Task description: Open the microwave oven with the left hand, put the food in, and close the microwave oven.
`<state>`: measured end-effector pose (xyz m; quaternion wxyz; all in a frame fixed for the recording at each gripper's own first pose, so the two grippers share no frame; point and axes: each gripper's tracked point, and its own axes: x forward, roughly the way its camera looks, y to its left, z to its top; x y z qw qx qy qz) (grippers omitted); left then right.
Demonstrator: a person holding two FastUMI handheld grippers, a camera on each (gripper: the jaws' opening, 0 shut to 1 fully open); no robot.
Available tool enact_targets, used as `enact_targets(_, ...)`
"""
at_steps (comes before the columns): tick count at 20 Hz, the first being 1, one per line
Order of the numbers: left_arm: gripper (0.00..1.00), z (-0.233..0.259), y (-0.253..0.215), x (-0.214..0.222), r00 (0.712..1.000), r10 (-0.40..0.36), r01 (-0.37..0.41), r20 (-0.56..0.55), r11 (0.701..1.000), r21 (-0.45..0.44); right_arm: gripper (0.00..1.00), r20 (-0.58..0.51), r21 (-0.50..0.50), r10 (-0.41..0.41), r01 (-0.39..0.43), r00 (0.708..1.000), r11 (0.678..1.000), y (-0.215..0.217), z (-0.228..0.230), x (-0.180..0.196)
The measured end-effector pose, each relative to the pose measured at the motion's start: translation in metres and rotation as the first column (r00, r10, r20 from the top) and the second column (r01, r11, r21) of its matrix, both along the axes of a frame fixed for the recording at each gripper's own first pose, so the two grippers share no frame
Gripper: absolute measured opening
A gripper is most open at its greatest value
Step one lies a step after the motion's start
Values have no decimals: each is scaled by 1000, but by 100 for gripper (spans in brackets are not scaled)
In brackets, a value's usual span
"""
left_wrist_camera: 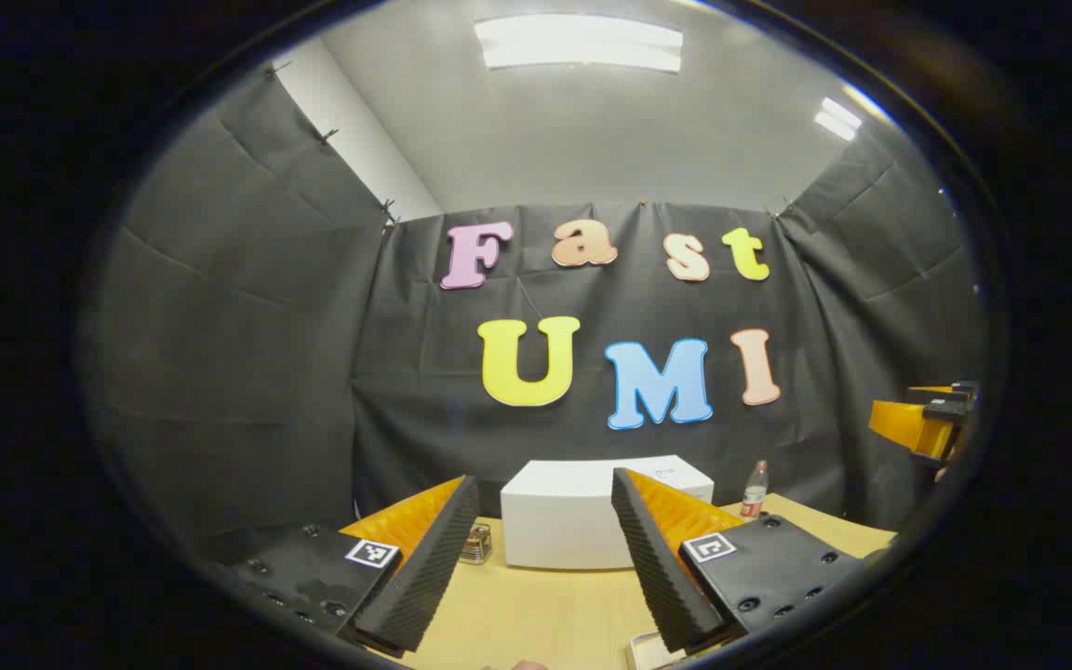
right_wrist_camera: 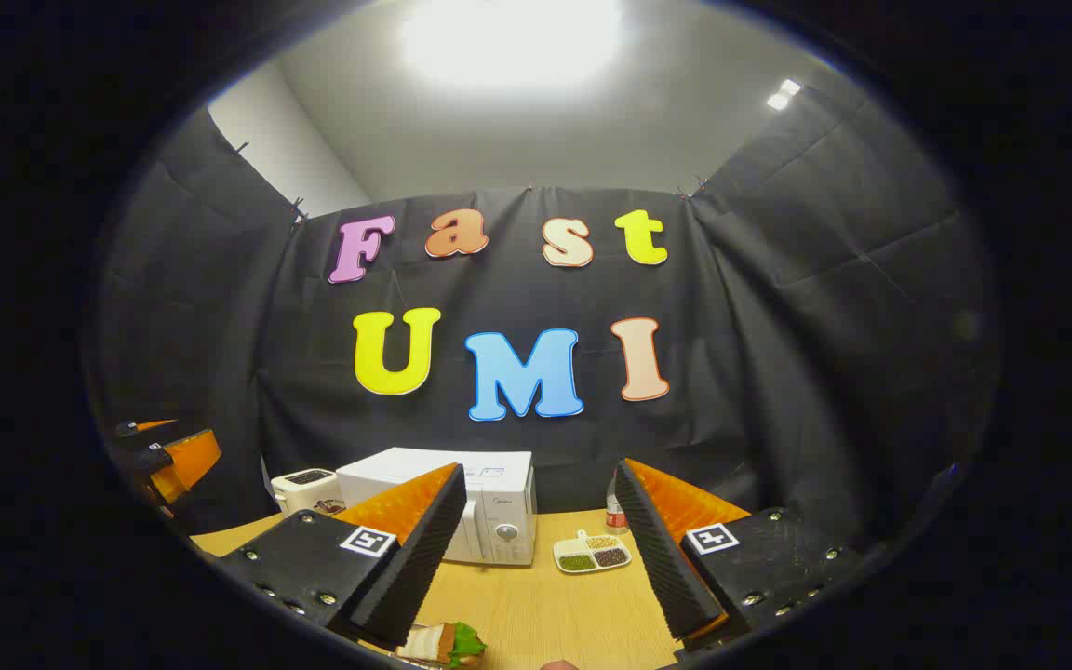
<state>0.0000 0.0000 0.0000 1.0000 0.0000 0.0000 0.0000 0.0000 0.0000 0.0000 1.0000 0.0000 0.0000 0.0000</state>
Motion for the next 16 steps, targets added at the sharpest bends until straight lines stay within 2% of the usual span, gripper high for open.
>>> enact_targets(1,95,1,-1,0,1000,-1,1,1,1000,1,97,2,1,-2,1,1000,1000,-1,1,0)
enact_targets(7,95,1,-12,3,1000,-1,1,0,1000,5,97,2,-5,-1,1,1000,1000,-5,-1,3)
enact_targets(11,92,-3,-19,6,1000,1,-1,-6,1000,-4,97,1,-16,7,-7,1000,1000,-11,-3,7)
enact_targets(13,95,-4,-26,8,1000,3,-3,-5,1000,-2,97,3,-21,14,-14,1000,1000,-14,-4,9)
enact_targets(16,92,-5,-37,13,1000,9,-9,-4,1000,6,97,3,-31,27,-27,1000,999,-21,-7,12)
